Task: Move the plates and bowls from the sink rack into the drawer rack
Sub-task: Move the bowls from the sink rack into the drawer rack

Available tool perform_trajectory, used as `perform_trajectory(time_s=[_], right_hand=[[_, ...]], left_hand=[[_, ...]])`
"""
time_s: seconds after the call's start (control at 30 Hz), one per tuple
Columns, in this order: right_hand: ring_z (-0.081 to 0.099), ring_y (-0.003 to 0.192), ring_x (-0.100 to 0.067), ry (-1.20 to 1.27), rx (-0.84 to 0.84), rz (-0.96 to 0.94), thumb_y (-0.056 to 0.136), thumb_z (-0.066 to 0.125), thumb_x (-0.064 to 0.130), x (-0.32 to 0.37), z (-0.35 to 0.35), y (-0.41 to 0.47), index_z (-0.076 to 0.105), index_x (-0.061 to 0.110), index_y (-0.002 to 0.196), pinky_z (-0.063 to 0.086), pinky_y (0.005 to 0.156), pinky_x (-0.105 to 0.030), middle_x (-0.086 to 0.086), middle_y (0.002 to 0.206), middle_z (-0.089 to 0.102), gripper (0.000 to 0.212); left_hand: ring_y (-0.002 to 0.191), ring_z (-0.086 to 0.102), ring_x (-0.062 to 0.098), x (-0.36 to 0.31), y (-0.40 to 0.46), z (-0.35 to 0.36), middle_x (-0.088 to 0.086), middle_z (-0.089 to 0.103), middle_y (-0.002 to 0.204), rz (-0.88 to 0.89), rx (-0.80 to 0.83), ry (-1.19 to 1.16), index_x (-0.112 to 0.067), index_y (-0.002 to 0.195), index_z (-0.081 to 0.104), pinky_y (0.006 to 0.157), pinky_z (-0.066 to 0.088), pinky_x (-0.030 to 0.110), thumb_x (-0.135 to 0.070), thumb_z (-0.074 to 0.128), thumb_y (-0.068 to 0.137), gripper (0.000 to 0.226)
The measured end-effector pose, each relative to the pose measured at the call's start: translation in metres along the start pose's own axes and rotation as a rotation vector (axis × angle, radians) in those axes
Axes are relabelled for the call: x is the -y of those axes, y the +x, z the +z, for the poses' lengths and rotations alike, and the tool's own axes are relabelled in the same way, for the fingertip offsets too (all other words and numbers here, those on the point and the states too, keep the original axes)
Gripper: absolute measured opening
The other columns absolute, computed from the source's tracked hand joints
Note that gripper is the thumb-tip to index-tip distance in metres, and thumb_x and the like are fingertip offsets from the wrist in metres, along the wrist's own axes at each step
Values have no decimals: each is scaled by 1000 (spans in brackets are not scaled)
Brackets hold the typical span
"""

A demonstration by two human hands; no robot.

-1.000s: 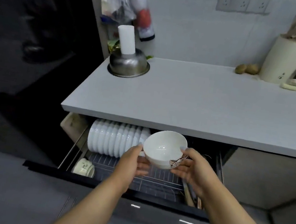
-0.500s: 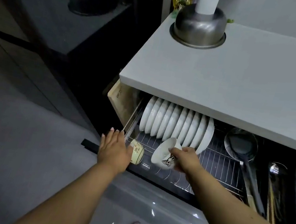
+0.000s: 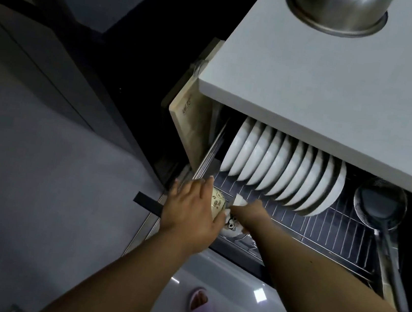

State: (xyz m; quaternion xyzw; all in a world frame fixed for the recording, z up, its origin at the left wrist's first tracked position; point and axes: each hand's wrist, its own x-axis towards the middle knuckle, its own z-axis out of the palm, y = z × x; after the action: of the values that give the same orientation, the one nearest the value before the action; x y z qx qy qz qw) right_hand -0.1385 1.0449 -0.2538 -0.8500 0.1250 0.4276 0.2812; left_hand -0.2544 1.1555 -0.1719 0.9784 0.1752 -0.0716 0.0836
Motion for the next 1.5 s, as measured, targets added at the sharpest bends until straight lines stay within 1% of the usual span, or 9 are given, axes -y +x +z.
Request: perform_trajectory(time_s=[0.07,0.2,0.4,0.57,0.67,0.8,0.97,1.2,1.5], right_hand=[[67,83,-30,-37,19,-10,67,75,35,5,7,5,39,0,124,55,59,-35,-16,99,67,75],[66,90,-31,-44,70,-9,58,77,37,2,19,20,45,-2,125,59,76,-43,-18,104,66,84],[60,102,-28,-96,98,-42,73,76,40,1,19,16,36,-2,133,53,76,-39,-19,120,60,83],[55,66,-19,-137,82,-108,84,66,37,0,1,5,55,-1,105,47,57,-30,-9,83,58,44],[52,59,-22,-93,31,-191,87,62,38,-3,-19,-12,54,7,77,45,63,-30,-7,65,55,34],[53,69,-22,58,0,-276,87,61,32,-23,-53,-46,59,8,81,48,70,-35,-6,68,57,25],[56,74,-17,121,-131,-340,89,60,35,-72,-114,-88,60,14,93,46,70,-30,2,75,59,22],[53,68,-10,199,-394,-369,90,59,37,-152,-210,-143,60,21,105,37,54,-23,7,81,57,22],[56,72,-11,375,-654,-335,90,59,36,-294,-318,-210,57,27,97,42,61,-25,6,78,60,11]], left_hand=[[135,34,22,1,0,1,6,42,146,2,-12,-11,-14,149,21,116,15,44,-63,20,86,79],[130,42,24,1,0,3,8,49,140,-3,-25,-42,-12,146,30,112,25,43,-63,19,84,81],[122,49,26,1,0,2,9,56,133,4,-31,-60,-12,144,35,105,36,40,-62,22,83,80],[125,44,21,-1,1,-1,4,50,138,18,3,-61,-16,146,26,99,37,35,-63,22,86,76],[128,41,19,-3,2,-3,1,43,144,8,46,-76,-18,147,21,97,38,34,-62,32,90,73],[125,43,18,-8,3,-8,-3,46,140,-19,109,-90,-23,146,24,88,43,33,-61,35,90,68],[128,42,22,-25,6,-21,2,42,144,-64,194,-156,-21,142,34,94,40,34,-46,39,95,53],[107,54,23,-150,0,-29,6,58,119,178,152,-409,-17,128,51,92,47,38,-33,48,94,37],[91,56,13,-341,-49,-34,-4,59,100,500,136,-359,-22,130,47,79,48,32,-46,44,95,43]])
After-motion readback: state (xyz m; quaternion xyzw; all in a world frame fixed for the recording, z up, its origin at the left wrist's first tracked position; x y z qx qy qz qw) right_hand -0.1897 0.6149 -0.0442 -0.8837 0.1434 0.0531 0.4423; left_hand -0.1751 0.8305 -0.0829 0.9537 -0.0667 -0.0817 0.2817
